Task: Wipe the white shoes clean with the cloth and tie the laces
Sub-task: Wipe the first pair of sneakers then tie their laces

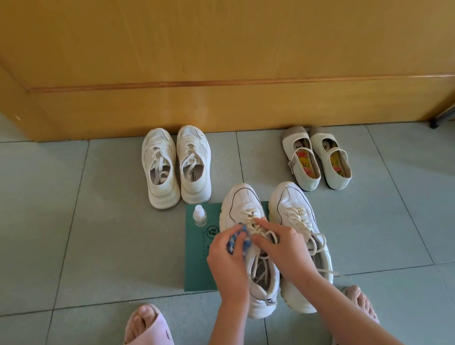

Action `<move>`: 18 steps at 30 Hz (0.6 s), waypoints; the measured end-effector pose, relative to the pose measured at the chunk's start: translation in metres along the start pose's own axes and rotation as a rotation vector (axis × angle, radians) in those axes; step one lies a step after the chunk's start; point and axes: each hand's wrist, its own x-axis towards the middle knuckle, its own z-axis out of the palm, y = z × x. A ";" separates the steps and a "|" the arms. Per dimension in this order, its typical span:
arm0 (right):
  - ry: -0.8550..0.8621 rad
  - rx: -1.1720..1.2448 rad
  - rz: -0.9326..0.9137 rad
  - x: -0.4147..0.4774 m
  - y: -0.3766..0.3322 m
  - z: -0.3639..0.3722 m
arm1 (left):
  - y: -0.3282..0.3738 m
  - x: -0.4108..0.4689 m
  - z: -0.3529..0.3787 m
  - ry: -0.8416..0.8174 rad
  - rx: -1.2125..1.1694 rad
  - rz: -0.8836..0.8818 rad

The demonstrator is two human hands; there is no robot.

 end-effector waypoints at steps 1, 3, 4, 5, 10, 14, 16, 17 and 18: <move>-0.004 0.009 0.000 0.000 0.000 0.000 | -0.001 -0.004 -0.001 0.000 -0.016 -0.014; -0.012 0.020 0.002 0.001 0.001 -0.001 | -0.002 -0.010 -0.005 -0.008 -0.028 -0.030; -0.016 0.018 0.003 0.001 0.002 -0.001 | -0.003 -0.013 -0.008 -0.019 -0.037 -0.037; -0.018 0.015 0.005 0.001 0.001 -0.001 | -0.004 -0.016 -0.011 -0.027 -0.049 -0.047; -0.014 0.003 0.000 0.000 0.002 0.000 | -0.012 -0.042 -0.020 -0.010 -0.096 -0.099; -0.019 0.009 -0.013 -0.003 -0.001 -0.001 | -0.017 -0.054 -0.025 -0.012 -0.002 -0.023; -0.025 0.013 -0.019 -0.004 -0.002 -0.001 | -0.022 -0.059 -0.030 -0.015 0.030 0.000; -0.026 0.012 -0.018 -0.004 -0.002 -0.001 | -0.024 -0.060 -0.032 -0.014 0.029 -0.014; -0.027 0.009 -0.017 -0.004 -0.003 -0.001 | -0.023 -0.060 -0.035 -0.006 0.016 -0.036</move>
